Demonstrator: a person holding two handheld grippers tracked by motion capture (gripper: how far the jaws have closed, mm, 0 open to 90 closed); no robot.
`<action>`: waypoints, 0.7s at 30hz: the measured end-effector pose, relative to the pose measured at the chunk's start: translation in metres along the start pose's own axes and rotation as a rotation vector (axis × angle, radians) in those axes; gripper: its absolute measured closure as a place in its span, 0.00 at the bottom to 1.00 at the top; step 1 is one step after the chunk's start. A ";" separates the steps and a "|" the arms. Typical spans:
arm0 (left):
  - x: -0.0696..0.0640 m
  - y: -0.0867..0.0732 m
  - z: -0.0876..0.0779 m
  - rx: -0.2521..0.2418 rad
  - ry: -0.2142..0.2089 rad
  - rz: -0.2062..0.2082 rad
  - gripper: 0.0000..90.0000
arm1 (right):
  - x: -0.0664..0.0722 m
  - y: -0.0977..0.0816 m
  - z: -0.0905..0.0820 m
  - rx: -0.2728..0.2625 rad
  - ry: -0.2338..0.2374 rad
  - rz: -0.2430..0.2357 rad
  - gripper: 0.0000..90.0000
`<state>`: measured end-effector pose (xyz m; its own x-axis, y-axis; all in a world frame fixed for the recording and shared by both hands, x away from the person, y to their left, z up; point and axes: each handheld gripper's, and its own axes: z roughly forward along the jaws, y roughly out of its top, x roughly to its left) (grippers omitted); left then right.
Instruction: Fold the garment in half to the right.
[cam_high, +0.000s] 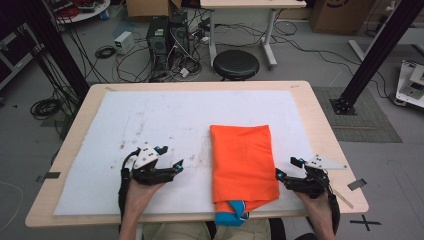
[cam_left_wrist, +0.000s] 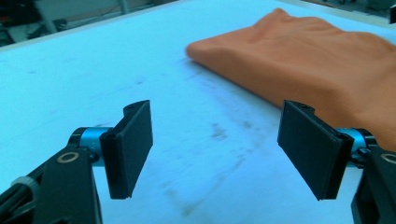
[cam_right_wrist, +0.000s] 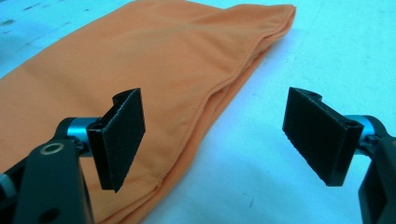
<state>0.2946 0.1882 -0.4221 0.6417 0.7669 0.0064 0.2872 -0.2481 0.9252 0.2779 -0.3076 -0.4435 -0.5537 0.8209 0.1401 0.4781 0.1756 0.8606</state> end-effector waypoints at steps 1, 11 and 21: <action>0.006 -0.002 -0.004 -0.010 0.012 -0.007 0.30 | -0.001 0.000 0.001 0.003 -0.001 -0.004 0.24; 0.060 -0.034 -0.059 -0.068 0.175 -0.102 0.30 | -0.005 0.000 0.005 0.013 -0.007 -0.011 0.24; 0.073 -0.047 -0.091 -0.097 0.239 -0.141 0.30 | -0.006 0.001 0.006 0.011 -0.012 -0.007 0.24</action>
<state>0.2632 0.3098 -0.4303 0.4110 0.9105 -0.0459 0.2846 -0.0804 0.9553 0.2853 -0.3091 -0.4464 -0.5487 0.8261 0.1284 0.4815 0.1868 0.8563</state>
